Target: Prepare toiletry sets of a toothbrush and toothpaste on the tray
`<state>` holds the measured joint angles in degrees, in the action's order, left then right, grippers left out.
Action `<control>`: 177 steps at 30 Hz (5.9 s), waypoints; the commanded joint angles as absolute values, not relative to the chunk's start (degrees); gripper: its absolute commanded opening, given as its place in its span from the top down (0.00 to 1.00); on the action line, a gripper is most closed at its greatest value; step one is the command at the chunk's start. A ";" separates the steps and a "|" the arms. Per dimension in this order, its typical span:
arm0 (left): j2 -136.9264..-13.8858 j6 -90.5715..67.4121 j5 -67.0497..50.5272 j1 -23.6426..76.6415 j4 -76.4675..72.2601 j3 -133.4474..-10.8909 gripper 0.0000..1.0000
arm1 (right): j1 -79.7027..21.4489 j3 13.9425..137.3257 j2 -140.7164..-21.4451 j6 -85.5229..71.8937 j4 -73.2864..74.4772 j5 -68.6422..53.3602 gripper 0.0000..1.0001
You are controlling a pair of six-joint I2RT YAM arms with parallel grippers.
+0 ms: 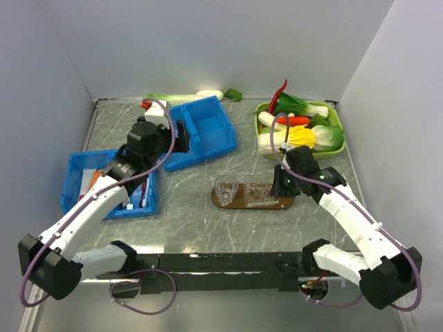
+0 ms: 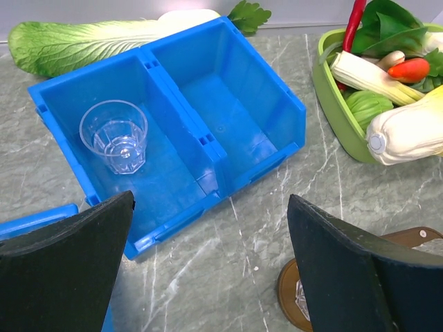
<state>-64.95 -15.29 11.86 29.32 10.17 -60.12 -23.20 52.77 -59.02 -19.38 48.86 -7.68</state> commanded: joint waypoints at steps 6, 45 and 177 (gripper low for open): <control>-63.81 -14.41 12.57 29.18 8.35 -60.12 0.03 | -22.32 51.07 -60.55 -22.32 44.56 -8.17 1.00; -63.55 -14.24 12.66 29.27 8.61 -60.21 0.03 | -21.80 49.39 -68.03 -25.75 38.50 -10.90 1.00; -76.63 -9.94 15.38 29.18 10.46 -65.56 0.08 | -21.71 52.30 -44.75 -25.84 38.50 -8.52 0.36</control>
<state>-72.64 -12.62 14.00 29.32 11.14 -60.38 -22.06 51.44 -48.31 -24.43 38.79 -8.23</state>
